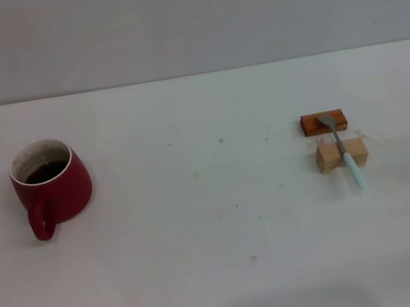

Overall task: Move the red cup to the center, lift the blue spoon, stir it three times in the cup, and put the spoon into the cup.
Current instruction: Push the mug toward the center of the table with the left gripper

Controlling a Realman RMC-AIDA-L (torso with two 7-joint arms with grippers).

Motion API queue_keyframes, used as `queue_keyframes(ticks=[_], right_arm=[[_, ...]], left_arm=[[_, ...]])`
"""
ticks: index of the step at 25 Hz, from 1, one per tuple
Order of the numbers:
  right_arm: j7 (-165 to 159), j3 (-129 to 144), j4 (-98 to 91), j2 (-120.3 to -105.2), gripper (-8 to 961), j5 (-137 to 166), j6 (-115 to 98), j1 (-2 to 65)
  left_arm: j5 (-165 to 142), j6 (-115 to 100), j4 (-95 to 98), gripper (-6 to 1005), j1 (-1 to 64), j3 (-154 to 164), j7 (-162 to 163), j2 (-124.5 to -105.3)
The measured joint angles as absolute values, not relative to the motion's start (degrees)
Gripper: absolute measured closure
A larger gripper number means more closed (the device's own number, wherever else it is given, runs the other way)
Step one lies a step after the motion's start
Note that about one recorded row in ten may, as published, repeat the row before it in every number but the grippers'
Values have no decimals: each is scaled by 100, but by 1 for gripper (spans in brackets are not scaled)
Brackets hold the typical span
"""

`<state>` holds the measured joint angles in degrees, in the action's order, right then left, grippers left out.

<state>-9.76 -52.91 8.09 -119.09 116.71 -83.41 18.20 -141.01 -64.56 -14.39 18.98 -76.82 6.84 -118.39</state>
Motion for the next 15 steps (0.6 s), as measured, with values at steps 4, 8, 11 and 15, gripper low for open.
queue_keyframes(ticks=[4,8,11,15], right_arm=[[-976,-5291,808,-11909,155,11672,-8341,1819],[-976,-5291,809,-11909,155,11673,-8341,1819],[-976,-5291,809,-11909,155,11672,-8341,1819],[-976,-5291,809,-11909,155,11672,-8341,1819]], left_arm=[[-14107,-6453,-1437,145,1898,-7682,687,-11839],[-14114,-6452,-1441,145,1898,-7682,684,-11839],[-14120,-6451,-1448,144,1898,-7682,680,-11839],[-14122,-6451,-1450,161,1898,-7681,680,-11839]])
